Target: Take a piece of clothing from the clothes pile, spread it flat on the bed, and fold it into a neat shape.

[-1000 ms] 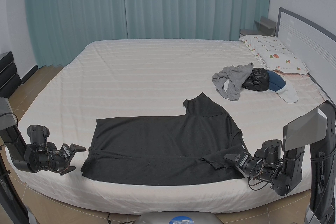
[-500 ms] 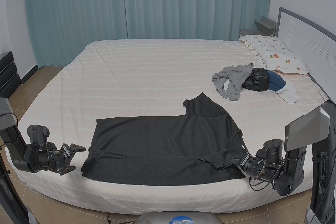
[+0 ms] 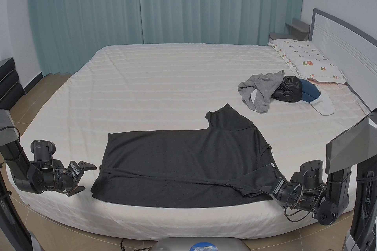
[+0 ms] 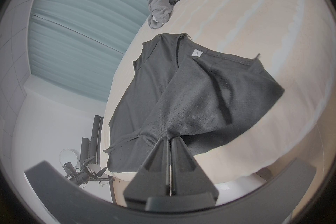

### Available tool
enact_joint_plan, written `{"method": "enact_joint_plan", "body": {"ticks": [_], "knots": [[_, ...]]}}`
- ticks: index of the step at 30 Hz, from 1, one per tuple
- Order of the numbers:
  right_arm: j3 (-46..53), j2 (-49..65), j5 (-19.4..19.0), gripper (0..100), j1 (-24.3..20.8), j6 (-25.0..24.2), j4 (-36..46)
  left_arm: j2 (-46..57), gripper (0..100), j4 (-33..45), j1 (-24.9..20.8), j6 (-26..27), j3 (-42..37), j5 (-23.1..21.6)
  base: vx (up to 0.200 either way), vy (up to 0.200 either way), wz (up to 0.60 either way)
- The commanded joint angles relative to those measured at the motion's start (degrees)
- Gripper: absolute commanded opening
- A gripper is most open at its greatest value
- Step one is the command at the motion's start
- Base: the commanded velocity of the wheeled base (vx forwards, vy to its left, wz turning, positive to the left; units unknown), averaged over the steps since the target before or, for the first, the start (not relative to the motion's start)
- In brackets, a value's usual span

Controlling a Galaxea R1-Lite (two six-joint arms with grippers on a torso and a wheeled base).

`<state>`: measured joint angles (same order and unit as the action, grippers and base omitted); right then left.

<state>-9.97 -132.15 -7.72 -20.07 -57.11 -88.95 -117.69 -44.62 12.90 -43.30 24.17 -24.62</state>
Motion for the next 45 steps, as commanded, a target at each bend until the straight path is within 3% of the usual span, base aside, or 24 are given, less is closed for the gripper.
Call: {"method": "enact_joint_plan", "body": {"ticks": [1, 5, 6, 14, 18, 29, 33, 37, 45], "knots": [[1.0, 0.2, 0.0, 0, -0.2, 0.2, -0.5, -0.1, 100, 0.0, 0.0, 0.0, 0.0, 0.0, 0.0, 0.0, 0.0], [1.0, -0.8, 0.1, 0, -0.9, 0.2, -0.5, -0.1, 100, 0.0, 0.0, 0.0, 0.0, 0.0, 0.0, 0.0, 0.0], [1.2, -0.9, 0.1, 100, -0.9, 0.2, -0.5, -0.1, 100, 0.0, 0.0, 0.0, 0.0, 0.0, 0.0, 0.0, 0.0], [3.0, 6.6, 0.4, 100, -0.6, 2.1, -0.5, -0.1, 100, 0.0, 0.0, 0.0, 0.0, 0.0, 0.0, 0.0, 0.0], [2.1, 11.2, 0.3, 100, 1.7, 2.2, -0.3, -0.1, 100, 0.0, 0.0, 0.0, 0.0, 0.0, 0.0, 0.0, 0.0], [-6.3, -0.4, -0.1, 100, 2.8, 2.2, -0.5, -0.2, 100, 0.0, 0.0, -0.1, 0.3, 0.0, 0.0, 0.0, 0.0], [-9.6, -5.3, -0.2, 100, 5.8, 2.2, -0.5, -0.6, 100, 0.0, -0.1, 0.0, 0.3, 0.6, 0.0, 0.0, 0.0], [-10.2, -5.3, -0.5, 100, 8.3, 1.9, -0.5, -0.6, 100, -0.1, -0.1, 0.1, 0.3, 0.6, 0.0, 0.0, 0.0], [-9.5, -2.8, -0.5, 100, 8.6, -1.8, -0.6, -0.5, 100, 0.1, 0.0, -0.7, 0.9, 0.6, 0.0, 0.0, 0.0]]}}
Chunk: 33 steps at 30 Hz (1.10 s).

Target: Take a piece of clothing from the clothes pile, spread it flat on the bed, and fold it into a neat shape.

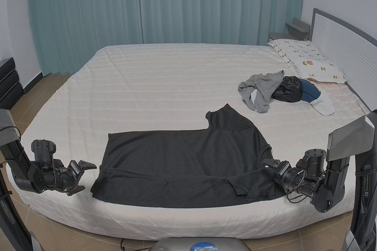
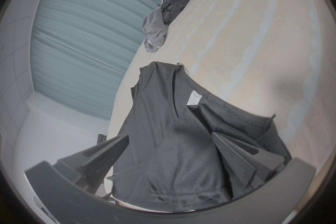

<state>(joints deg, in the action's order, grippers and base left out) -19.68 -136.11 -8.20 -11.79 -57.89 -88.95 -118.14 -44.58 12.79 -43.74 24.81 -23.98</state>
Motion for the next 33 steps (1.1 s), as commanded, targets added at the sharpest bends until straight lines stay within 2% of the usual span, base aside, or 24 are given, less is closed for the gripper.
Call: {"method": "enact_joint_plan", "body": {"ticks": [1, 6, 15, 33], "knots": [[0.3, 1.6, -0.1, 100, 0.4, -1.3, -0.6, 0.0, 100, 0.0, 0.1, -0.3, 0.2, 0.0, 0.0, 0.0, 0.0], [1.0, 4.9, -0.1, 100, 0.5, -4.2, -0.6, 0.3, 100, 0.0, 0.2, -0.6, 0.2, 0.0, 0.0, 0.0, 0.0], [1.7, 5.2, -0.1, 100, 0.4, -4.3, -0.6, 0.1, 100, 0.0, 0.2, -0.5, 0.2, 0.0, 0.2, 0.0, 0.0], [2.0, 6.5, -0.1, 100, 1.5, -4.2, -0.6, 0.3, 100, 0.0, 0.2, -1.3, 0.4, 0.1, 0.0, 0.0, 0.0]]}}
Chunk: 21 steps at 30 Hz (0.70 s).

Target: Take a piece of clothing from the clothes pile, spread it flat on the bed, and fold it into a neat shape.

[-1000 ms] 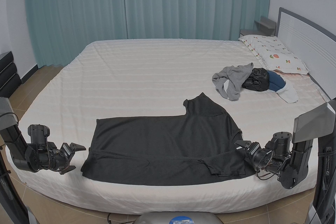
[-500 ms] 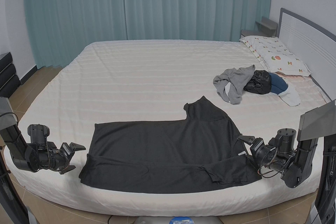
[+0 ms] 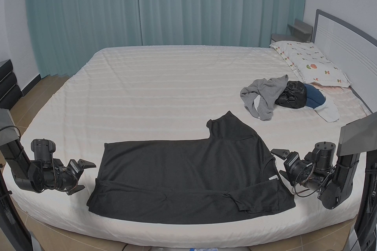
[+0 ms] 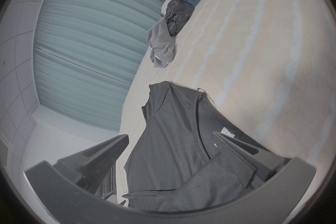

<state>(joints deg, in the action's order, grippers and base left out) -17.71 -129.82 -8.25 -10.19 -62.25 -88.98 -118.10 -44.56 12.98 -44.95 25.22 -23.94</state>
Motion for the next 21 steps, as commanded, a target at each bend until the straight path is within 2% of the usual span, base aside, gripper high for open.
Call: {"method": "enact_joint_plan", "body": {"ticks": [1, 9, 14, 21], "knots": [[0.0, 0.2, 0.0, 100, -0.1, 0.1, -0.6, 0.2, 100, 0.0, 0.0, -0.1, 0.0, 0.0, 0.0, 0.0, 0.0], [0.0, 0.3, 0.1, 100, -0.2, 0.2, -0.6, 0.7, 100, -0.1, 0.0, -0.6, -0.1, 0.0, 0.0, 0.0, 0.0], [0.0, 0.3, 0.1, 100, -0.3, 0.3, -0.6, 0.9, 100, -0.1, 0.0, -0.6, -0.3, 0.0, 0.2, 0.0, 0.0], [0.5, 1.7, 0.0, 100, -0.4, 0.2, -0.5, 3.4, 100, -0.2, 0.0, -0.8, 0.2, 0.0, 0.0, 0.0, 0.0]]}}
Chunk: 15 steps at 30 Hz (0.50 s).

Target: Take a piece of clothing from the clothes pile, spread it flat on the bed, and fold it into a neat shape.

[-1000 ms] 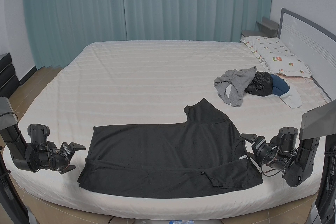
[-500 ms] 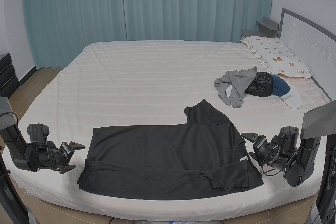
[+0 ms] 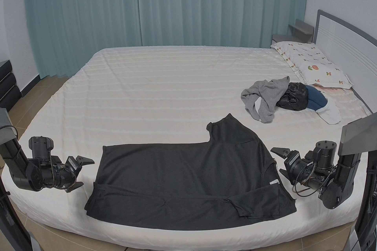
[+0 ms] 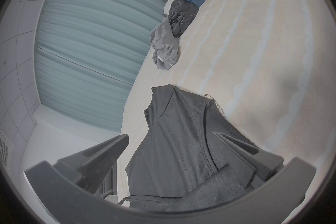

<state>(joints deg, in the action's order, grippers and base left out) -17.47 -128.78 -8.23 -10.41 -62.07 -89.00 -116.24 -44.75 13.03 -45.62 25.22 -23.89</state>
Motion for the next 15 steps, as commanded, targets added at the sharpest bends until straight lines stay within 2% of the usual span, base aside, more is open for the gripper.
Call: {"method": "enact_joint_plan", "body": {"ticks": [1, 7, 15], "knots": [[0.3, 0.5, 0.0, 100, -0.1, 0.0, -0.5, 1.6, 100, 0.0, -0.2, -0.1, 0.3, 0.0, 0.0, 0.0, 0.0], [0.3, 0.3, 0.0, 100, 0.0, 0.0, -0.5, 2.2, 100, 0.5, -0.8, -0.1, 2.7, 0.1, 0.0, 0.0, 0.0], [0.9, -0.3, -0.1, 100, -0.3, -0.1, -0.5, -2.2, 100, 0.7, -3.7, 0.1, 12.6, 0.4, 0.0, 0.0, 0.0]]}}
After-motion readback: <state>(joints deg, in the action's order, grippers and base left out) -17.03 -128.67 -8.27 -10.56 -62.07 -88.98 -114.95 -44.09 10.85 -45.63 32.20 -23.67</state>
